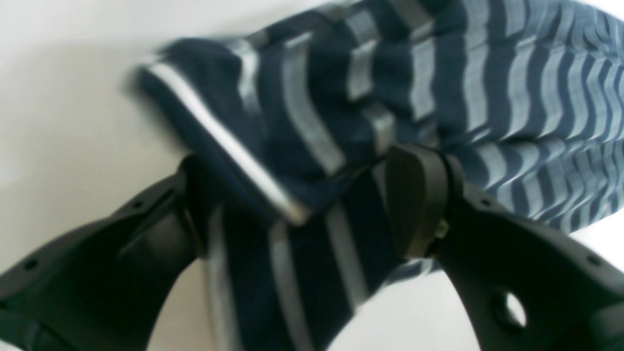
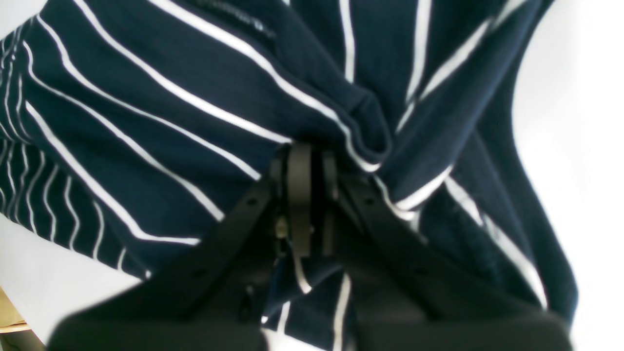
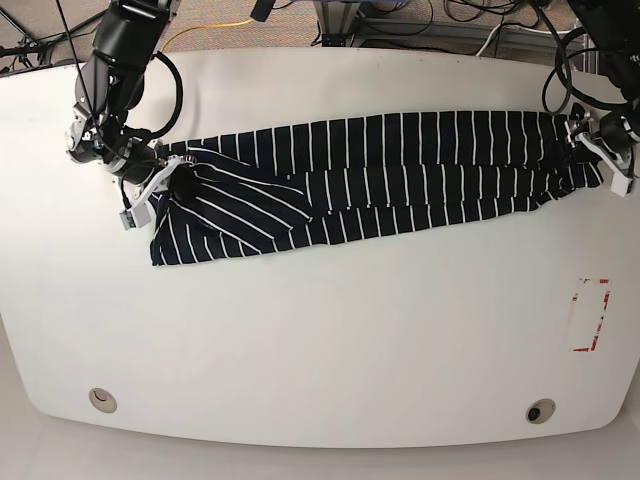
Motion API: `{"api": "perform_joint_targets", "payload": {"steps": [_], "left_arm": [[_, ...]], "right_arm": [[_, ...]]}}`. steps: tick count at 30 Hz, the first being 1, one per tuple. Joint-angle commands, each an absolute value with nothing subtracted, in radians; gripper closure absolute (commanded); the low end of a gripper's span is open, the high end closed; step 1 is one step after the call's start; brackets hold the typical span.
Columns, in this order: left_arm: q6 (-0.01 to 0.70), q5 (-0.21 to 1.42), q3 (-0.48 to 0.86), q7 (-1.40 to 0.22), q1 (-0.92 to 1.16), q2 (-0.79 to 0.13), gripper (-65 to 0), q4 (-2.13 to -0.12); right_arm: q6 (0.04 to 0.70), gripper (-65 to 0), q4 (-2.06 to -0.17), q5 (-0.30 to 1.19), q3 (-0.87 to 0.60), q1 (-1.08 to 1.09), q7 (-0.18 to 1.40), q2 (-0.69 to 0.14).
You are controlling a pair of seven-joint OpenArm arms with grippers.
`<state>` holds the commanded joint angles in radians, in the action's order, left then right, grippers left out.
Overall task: Fold the T-shirt properly
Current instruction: 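Release the left gripper and move it inward to the strip's middle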
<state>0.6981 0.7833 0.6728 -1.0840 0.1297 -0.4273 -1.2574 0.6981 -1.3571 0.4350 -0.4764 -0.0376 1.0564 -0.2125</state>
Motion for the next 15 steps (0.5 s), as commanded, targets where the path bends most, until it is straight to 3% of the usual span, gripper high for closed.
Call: {"api": "perform_joint_targets", "payload": {"steps": [4,5,7,9,10,11,15], "left_arm": [[0.698,0.785,0.67,-1.084,0.125,-0.426,-44.0,-1.221],[0.698,0.788,0.67,-1.084,0.125,-0.426,-41.3,-1.214],[0.698,0.788,0.67,-1.084,0.125,-0.426,-31.7,-1.216],[0.698,0.786,0.67,-1.081,0.125,-0.426,-12.6,-1.216],[0.698,0.786,0.671,-1.081,0.125,-0.426,-5.4,-1.218],[0.698,0.786,0.671,-1.081,0.125,-0.426,-2.2,-1.218],[0.698,0.789,0.676,-1.086,0.13,-0.426,-3.2,-1.285]], "right_arm": [[0.698,-2.2,-1.36,0.435,-0.476,-0.038,1.056,-0.213],[0.698,-2.2,-1.362,0.435,-0.476,-0.039,1.056,-0.213],[0.698,-2.2,-1.362,0.435,-0.476,-0.041,1.056,-0.213],[0.698,-2.2,-1.362,0.435,-0.476,-0.041,1.056,-0.211],[0.698,-2.2,-1.362,0.435,-0.476,-0.041,1.056,-0.211],[0.698,-2.2,-1.362,0.435,-0.476,-0.041,1.056,-0.211],[0.698,-2.2,-1.362,0.435,-0.476,-0.042,1.056,-0.211]]}}
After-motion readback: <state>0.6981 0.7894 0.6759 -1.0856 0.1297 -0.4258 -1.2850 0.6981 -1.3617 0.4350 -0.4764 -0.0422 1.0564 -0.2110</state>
